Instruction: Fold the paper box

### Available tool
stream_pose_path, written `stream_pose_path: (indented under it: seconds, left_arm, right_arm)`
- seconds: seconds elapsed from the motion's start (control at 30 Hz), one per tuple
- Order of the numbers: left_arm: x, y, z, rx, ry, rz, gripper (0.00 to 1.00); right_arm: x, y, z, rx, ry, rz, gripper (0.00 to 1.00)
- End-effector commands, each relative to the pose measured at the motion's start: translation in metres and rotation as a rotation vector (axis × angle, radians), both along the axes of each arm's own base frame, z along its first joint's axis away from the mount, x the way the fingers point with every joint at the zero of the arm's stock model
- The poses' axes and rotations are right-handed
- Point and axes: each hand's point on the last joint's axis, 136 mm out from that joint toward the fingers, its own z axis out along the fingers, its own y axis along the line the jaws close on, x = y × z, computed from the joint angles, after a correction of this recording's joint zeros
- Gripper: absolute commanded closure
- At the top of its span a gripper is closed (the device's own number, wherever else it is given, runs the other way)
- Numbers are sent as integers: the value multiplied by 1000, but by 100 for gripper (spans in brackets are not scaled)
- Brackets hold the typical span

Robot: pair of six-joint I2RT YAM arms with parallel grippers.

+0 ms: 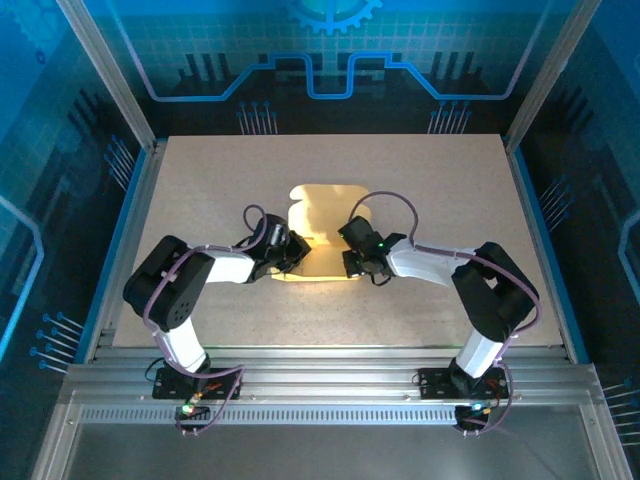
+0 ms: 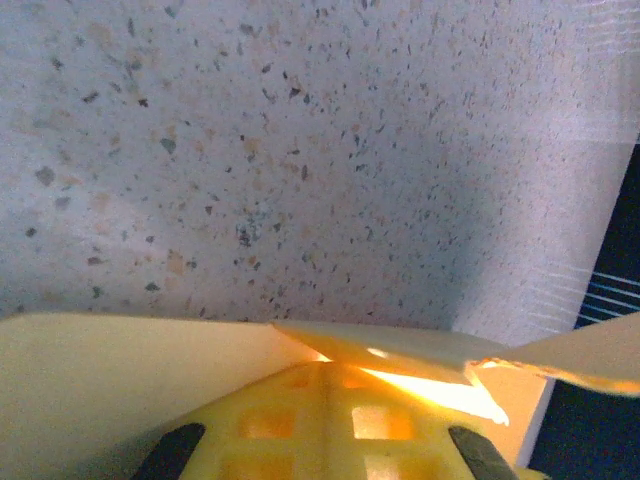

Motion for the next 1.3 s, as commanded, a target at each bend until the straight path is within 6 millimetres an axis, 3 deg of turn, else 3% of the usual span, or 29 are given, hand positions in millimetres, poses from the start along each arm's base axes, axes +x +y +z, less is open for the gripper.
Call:
stream_pose_path:
  seconds: [0.0,0.23,0.5,0.63,0.87,1.07,1.2,1.27]
  left_arm:
    - [19,-2,13,-75,-40,46,100]
    - [23,-2,7,-143,5,100,100]
    - [15,7,11,-82,-14,77,100]
    - [3,16,20,1,-42,27,84]
    - [-19,49,38,181,-82,40,53]
    - [-53,67,49,245,-49,80,50]
    - [-89,59,50,218,35,94,32]
    - [-107,55,45,186,105,123,32]
  right_arm:
    - [-46,4,-35,-75,129,171,94]
    - [-56,7,-41,-214,73,294,94]
    - [-38,-18,-36,-232,98,123,95]
    - [-26,-33,-31,-197,135,5,95]
    - [-15,-33,-24,-202,122,-19,94]
    - [-13,-32,-25,-197,141,-56,94]
    - [-11,-29,-26,-191,150,-61,94]
    - [-10,-27,-25,-187,150,-59,94]
